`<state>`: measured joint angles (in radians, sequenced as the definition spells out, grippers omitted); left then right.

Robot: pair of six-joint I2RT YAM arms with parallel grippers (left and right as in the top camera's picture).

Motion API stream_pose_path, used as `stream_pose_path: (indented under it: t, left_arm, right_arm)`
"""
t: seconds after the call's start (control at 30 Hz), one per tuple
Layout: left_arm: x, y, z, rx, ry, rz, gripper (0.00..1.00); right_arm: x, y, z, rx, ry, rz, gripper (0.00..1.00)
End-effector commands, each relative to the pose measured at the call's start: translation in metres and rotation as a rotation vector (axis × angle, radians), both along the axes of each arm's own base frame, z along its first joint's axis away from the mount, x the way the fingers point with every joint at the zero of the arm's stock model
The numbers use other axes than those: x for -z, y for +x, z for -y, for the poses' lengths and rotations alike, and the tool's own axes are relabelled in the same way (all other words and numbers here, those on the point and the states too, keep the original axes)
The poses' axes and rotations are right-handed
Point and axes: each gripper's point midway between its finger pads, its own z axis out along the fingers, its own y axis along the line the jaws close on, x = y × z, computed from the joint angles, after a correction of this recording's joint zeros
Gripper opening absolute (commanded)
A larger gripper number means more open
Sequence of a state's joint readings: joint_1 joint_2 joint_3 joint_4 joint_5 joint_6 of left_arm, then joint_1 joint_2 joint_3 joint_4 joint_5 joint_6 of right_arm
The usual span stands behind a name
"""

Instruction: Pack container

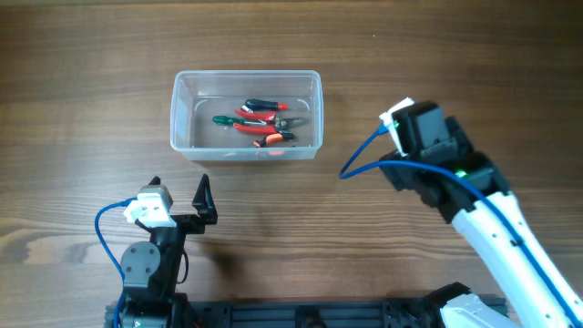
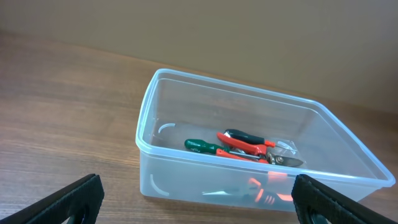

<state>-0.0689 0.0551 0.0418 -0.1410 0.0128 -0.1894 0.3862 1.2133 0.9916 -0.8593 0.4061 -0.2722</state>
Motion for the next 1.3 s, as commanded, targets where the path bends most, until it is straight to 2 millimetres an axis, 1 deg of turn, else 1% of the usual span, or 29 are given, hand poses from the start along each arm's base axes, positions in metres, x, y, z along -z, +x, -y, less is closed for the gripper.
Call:
stream_pose_path:
  t: [0.0, 0.03, 0.07, 0.2, 0.7, 0.83, 0.93, 1.03, 1.1, 1.2, 1.27]
  left_arm:
    - [0.002, 0.000, -0.002, -0.010, -0.008, -0.004, 1.00]
    - [0.002, 0.000, -0.002, -0.010, -0.008, -0.004, 1.00]
    - [0.002, 0.000, -0.002, -0.010, -0.008, -0.004, 1.00]
    - [0.002, 0.000, -0.002, -0.010, -0.008, -0.004, 1.00]
    - [0.002, 0.000, -0.002, -0.010, -0.008, -0.004, 1.00]
    - [0.002, 0.000, -0.002, -0.010, -0.008, -0.004, 1.00]
    - [0.002, 0.000, -0.002, -0.010, -0.008, -0.004, 1.00]
    - [0.002, 0.000, -0.002, -0.010, -0.008, -0.004, 1.00]
    - [0.002, 0.000, -0.002, -0.010, -0.008, -0.004, 1.00]
    - [0.002, 0.000, -0.002, -0.010, -0.008, -0.004, 1.00]
    - [0.002, 0.000, -0.002, -0.010, -0.008, -0.004, 1.00]
  right_arm:
    - [0.038, -0.018, -0.016, -0.030, 0.119, -0.078, 0.99]
    - [0.047, -0.024, -0.019, -0.042, 0.135, -0.113, 1.00]
    - [0.053, -0.028, -0.022, -0.049, 0.148, -0.131, 0.99]
    - [0.063, -0.034, -0.025, -0.061, 0.167, -0.169, 0.99]
    - [0.063, -0.034, -0.025, -0.060, 0.165, -0.168, 1.00]
    - [0.056, -0.034, -0.001, 0.001, 0.083, -0.126, 0.99]
    - [0.045, -0.035, 0.008, 0.029, 0.107, -0.059, 1.00]
    - [0.032, -0.034, 0.022, 0.076, 0.137, 0.028, 1.00]
    - [0.025, -0.037, 0.033, 0.112, 0.148, 0.071, 0.99]
    - [0.015, -0.041, 0.043, 0.145, 0.155, 0.116, 1.00]
    - [0.012, -0.053, 0.063, 0.174, 0.066, 0.110, 1.00]
